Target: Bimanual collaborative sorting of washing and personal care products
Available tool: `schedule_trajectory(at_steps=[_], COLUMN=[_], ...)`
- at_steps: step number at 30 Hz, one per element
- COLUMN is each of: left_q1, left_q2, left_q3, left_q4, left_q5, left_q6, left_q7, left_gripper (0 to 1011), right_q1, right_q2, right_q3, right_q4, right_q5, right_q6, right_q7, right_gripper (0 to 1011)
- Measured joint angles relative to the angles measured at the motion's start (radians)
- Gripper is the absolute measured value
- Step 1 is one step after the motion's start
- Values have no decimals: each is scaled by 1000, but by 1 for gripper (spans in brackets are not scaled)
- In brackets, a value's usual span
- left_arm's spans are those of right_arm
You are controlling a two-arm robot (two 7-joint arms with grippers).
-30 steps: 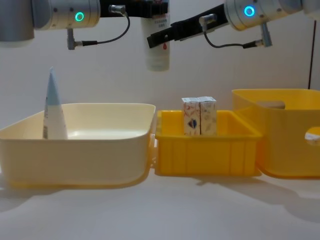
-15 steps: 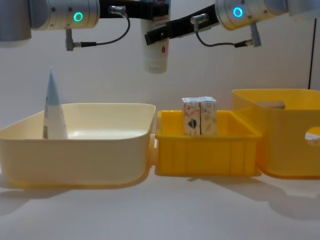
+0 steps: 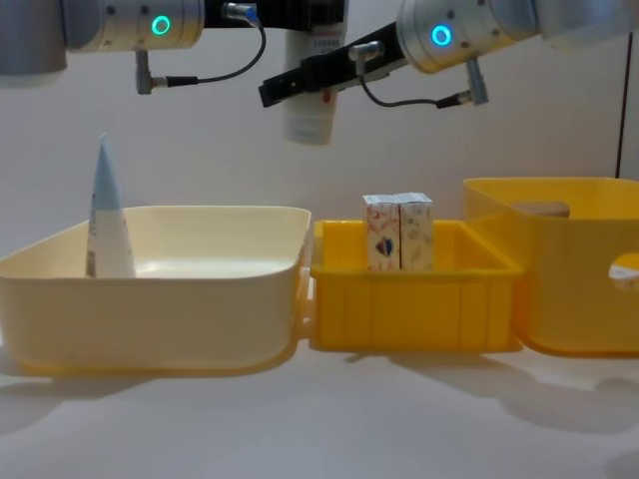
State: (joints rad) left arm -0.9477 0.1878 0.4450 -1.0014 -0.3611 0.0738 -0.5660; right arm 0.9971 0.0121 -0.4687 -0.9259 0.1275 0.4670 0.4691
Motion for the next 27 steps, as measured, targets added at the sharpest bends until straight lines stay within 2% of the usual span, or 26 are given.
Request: schedule_trajectory(at_steps=[10, 13, 22, 27], left_q1=[-2, -2, -2, 0], left_q2=[1, 3, 8, 10], left_q3=[6, 8, 13, 15], left_q4=[-8, -12, -20, -25], left_q5=[-6, -8, -15, -19], left_q6=[1, 4, 12, 16], left_q7=[7, 11, 18, 22], left_gripper=[273, 272, 272, 273], right_q1=[17, 22, 32, 35], right_q2=[-23, -37, -59, -66], right_q3=[-6, -1, 18, 24], right_q4=[43, 63, 95, 106], right_q5=[6, 5, 3, 1], right_q6=[-2, -16, -45, -55], right_q7=[-17, -53, -105, -122], right_gripper=[1001, 1001, 1001, 930])
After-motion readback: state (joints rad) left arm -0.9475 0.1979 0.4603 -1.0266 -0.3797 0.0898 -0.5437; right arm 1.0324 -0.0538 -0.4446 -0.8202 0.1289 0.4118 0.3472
